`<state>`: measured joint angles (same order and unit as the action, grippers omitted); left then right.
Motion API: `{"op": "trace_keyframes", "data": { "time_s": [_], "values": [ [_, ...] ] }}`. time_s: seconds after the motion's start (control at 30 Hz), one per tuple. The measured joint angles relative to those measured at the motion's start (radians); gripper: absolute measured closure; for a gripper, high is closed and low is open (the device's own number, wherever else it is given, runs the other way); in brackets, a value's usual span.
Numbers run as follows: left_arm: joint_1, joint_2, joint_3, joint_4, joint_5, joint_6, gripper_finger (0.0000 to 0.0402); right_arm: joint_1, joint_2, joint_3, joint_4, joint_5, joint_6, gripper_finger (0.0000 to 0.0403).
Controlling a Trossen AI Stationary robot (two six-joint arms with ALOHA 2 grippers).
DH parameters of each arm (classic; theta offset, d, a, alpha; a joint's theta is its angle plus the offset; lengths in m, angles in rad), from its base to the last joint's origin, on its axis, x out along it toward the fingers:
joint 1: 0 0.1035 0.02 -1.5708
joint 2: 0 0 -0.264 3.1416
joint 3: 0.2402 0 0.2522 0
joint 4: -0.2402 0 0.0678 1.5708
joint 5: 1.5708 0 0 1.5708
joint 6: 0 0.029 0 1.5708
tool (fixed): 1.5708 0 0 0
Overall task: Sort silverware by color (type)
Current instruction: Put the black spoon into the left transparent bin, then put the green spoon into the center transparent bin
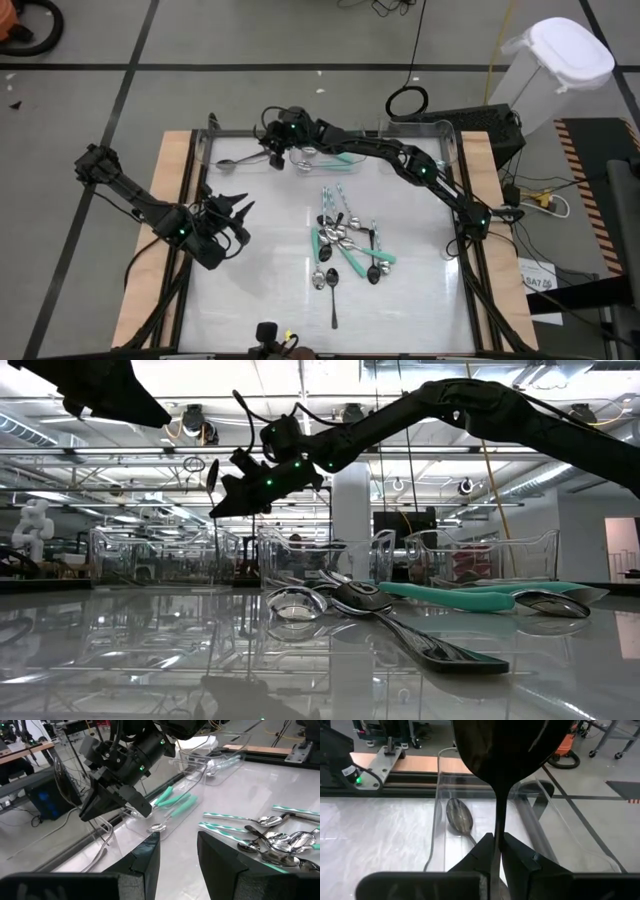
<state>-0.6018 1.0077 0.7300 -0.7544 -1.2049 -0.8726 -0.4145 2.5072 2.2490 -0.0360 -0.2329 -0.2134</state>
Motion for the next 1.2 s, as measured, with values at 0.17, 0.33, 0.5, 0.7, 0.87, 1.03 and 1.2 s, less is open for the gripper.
{"op": "trace_keyframes", "data": {
  "time_s": [0.17,0.33,0.5,0.7,0.87,1.03,1.2],
  "values": [
    [0.000,0.000,0.000,0.000,0.000,0.003,0.0270,0.000,0.000,0.000,-0.009,-0.004,0.000,0.0346],
    [0.000,0.000,0.000,0.000,0.000,0.006,0.0270,0.000,0.000,0.000,-0.007,-0.004,0.000,0.0302],
    [0.000,0.000,0.000,0.000,0.000,0.006,0.0270,0.000,0.000,0.000,-0.006,-0.002,0.000,0.0284],
    [0.000,0.000,0.000,0.000,0.000,0.007,0.0270,0.007,0.000,0.000,-0.006,0.000,0.000,0.0286],
    [0.000,0.000,0.000,-0.001,0.001,0.008,0.0270,0.018,-0.035,0.000,-0.052,0.001,-0.008,0.0286],
    [0.000,-0.001,0.000,-0.001,0.002,0.010,0.0270,0.038,-0.137,0.000,-0.202,0.001,-0.028,0.0286],
    [-0.001,0.000,0.000,-0.001,0.010,0.010,0.0270,0.076,-0.272,0.000,-0.497,-0.002,-0.062,0.0286]
  ]
}}
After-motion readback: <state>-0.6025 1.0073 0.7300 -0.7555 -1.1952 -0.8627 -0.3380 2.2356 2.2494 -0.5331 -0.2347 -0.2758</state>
